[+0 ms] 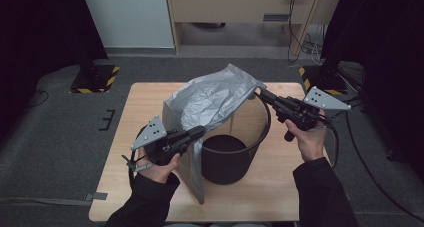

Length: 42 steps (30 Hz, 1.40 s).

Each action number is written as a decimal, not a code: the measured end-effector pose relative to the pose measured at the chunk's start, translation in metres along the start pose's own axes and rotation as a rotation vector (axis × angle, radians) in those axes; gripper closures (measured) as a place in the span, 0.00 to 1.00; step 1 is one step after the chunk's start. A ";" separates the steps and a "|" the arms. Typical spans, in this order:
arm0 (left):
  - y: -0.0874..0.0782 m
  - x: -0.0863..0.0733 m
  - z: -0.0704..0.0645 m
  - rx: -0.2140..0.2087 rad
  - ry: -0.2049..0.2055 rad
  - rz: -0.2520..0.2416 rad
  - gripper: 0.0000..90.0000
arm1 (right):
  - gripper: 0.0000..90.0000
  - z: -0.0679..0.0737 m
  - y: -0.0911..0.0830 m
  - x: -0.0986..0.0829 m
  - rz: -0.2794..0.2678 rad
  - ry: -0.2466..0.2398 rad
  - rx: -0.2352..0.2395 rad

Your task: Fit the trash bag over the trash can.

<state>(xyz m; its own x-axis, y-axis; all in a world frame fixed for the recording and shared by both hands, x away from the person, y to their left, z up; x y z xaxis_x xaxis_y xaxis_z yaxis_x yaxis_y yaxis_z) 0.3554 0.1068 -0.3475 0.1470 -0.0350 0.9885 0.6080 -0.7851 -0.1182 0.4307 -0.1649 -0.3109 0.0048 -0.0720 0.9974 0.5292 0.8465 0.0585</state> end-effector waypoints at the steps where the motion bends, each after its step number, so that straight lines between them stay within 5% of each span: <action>1: 0.000 0.000 0.000 0.000 -0.007 -0.002 0.96 | 1.00 0.000 -0.002 0.000 -0.002 0.010 0.006; 9: -0.004 0.003 0.002 -0.018 -0.034 -0.008 0.95 | 1.00 -0.002 -0.027 -0.020 0.020 0.048 0.015; 17: 0.001 0.001 -0.008 -0.051 -0.010 0.016 0.98 | 1.00 -0.008 -0.047 -0.033 0.013 0.096 -0.011; 21: 0.001 0.001 -0.009 -0.048 -0.004 0.021 0.98 | 0.71 -0.014 -0.052 -0.020 -0.072 0.122 -0.052; 25: 0.001 0.000 -0.009 -0.049 0.000 0.025 0.98 | 0.53 -0.020 -0.052 -0.005 -0.129 0.141 -0.096; 30: 0.002 0.001 -0.011 -0.049 0.002 0.028 0.98 | 0.43 -0.018 -0.032 -0.003 -0.082 0.144 -0.090; 33: 0.002 0.001 -0.011 -0.049 0.002 0.029 0.98 | 0.51 -0.015 -0.018 -0.012 0.001 0.133 -0.079; 37: 0.002 0.001 -0.011 -0.053 -0.007 0.028 0.97 | 0.76 -0.009 -0.011 -0.028 0.099 0.090 -0.045; 42: 0.000 0.005 -0.009 -0.058 -0.046 0.003 0.88 | 0.93 -0.008 -0.013 -0.032 0.106 0.085 -0.025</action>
<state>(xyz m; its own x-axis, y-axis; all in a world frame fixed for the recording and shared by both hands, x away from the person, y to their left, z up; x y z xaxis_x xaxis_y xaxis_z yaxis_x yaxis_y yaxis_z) 0.3492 0.1013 -0.3421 0.1851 -0.0103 0.9827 0.5617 -0.8194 -0.1144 0.4301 -0.1779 -0.3442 0.1327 -0.0280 0.9908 0.5430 0.8383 -0.0490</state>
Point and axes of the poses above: each handheld gripper's, and its own axes: y roughly forward along the jaws, x roughly out of its top, z roughly to its left, the point moved 6 cm from there along y, roughly forward along the jaws, and after that the axes turned 5 degrees about x, right-handed, at the moved point
